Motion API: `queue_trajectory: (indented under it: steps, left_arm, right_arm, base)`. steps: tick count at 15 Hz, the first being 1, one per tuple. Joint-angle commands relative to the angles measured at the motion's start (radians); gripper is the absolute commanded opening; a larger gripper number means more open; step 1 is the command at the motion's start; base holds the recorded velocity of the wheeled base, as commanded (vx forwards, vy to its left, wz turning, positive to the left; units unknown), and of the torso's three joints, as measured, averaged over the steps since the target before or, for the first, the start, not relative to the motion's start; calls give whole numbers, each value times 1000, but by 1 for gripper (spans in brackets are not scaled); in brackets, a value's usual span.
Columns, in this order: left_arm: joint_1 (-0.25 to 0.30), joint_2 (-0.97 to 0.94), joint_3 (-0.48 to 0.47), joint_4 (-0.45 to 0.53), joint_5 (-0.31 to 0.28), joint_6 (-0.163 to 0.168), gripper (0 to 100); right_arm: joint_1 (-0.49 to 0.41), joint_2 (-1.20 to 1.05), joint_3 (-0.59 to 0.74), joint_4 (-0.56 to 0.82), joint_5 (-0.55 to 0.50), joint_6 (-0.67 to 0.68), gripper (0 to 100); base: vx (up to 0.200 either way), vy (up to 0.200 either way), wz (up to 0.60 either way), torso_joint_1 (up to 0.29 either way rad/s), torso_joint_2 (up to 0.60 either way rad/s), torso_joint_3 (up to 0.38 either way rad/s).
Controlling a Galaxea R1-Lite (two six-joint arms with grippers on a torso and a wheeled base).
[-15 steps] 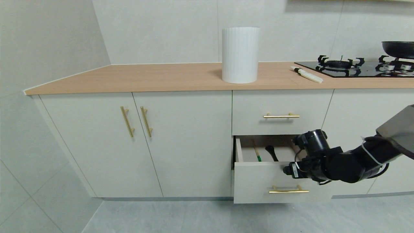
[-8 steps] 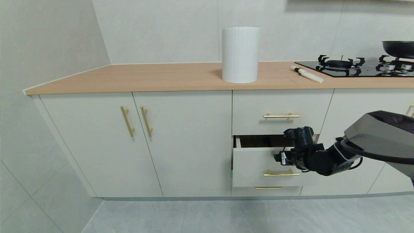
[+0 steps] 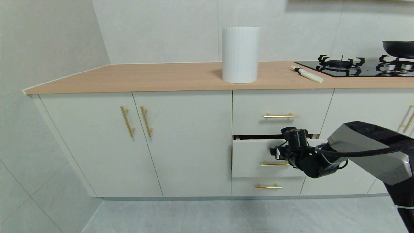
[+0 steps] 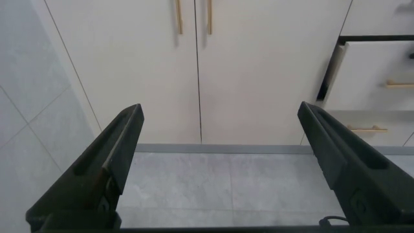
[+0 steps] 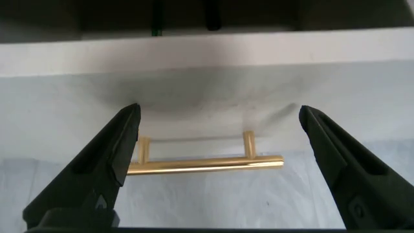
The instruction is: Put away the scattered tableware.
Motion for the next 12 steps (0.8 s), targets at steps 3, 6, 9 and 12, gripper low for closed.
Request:
queue_trajectory:
  steps: [3,6,9,12]
  left_arm:
    - [1,0,0,0,1,-1,100]
    - [0,0,0,0,1,-1,100]
    - [1,0,0,0,1,-1,100]
    - [0,0,0,0,1,-1,100]
  right_arm:
    - [-21,84,-80,-23,-35,18,100]
    - [-31,104,-135,-23,-42,51,100]
    - [-41,125,-175,-22,-43,61,100]
    - [-42,196,-299,-22,-105,92,100]
  base:
    - [0,0,0,0,0,0]
    - [0,0,0,0,0,0]
    - [0,0,0,0,0,0]
    - [0,0,0,0,0,0]
